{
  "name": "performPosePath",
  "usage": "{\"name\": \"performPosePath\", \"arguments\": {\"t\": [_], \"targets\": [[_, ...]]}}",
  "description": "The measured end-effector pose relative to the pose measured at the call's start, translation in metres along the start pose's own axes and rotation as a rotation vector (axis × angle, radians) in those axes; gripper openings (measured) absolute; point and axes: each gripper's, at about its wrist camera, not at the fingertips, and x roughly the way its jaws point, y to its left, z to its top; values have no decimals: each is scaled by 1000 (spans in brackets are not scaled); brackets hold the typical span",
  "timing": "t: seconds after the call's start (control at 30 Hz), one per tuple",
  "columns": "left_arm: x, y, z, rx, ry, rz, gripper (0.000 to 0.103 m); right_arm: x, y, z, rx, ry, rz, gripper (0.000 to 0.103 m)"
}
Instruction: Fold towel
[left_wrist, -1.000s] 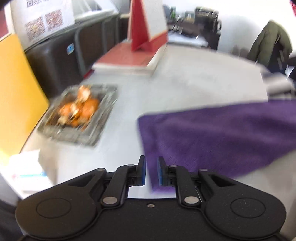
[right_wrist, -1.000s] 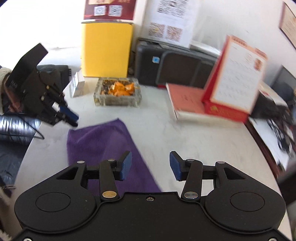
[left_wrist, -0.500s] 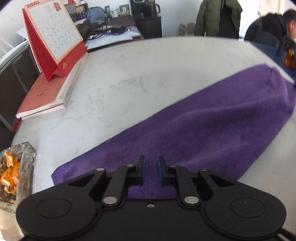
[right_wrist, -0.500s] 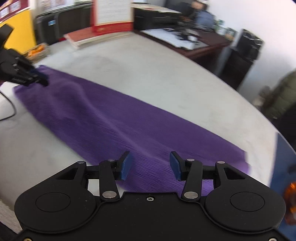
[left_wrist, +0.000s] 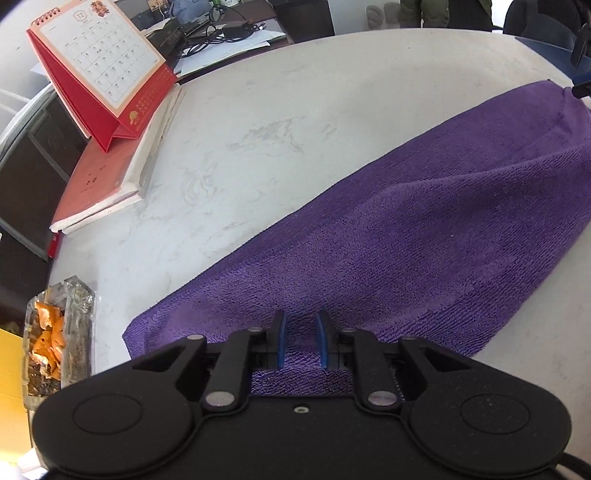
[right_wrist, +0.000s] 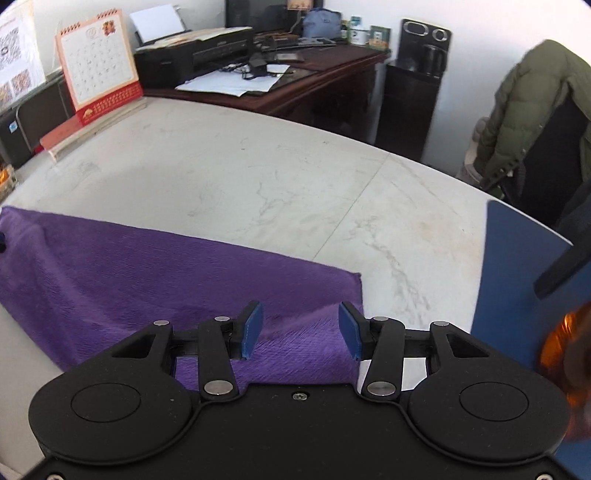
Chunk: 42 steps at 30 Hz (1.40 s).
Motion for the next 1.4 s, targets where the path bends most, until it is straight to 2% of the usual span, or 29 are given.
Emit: {"name": "performPosePath", "arguments": {"t": [0.13, 0.27, 0.63, 0.83, 1.07, 1.17, 1.4], "targets": [[1, -1, 3, -14, 21, 18, 17, 14, -10, 1, -48, 35, -5, 45], [2, -2, 5, -33, 37, 30, 18, 20, -24, -3, -25, 56, 40, 44], [6, -6, 14, -35, 64, 63, 20, -1, -27, -7, -87, 51, 113, 32], [9, -7, 19, -20, 73, 76, 20, -6, -27, -3, -118, 36, 152, 7], [11, -2, 21, -17, 80, 73, 25, 5, -27, -3, -130, 53, 168, 3], [12, -1, 21, -10, 78, 67, 25, 0, -31, 1, -99, 19, 181, 2], [13, 0, 21, 5, 77, 58, 25, -30, -49, 27, 25, -150, 233, 2]]}}
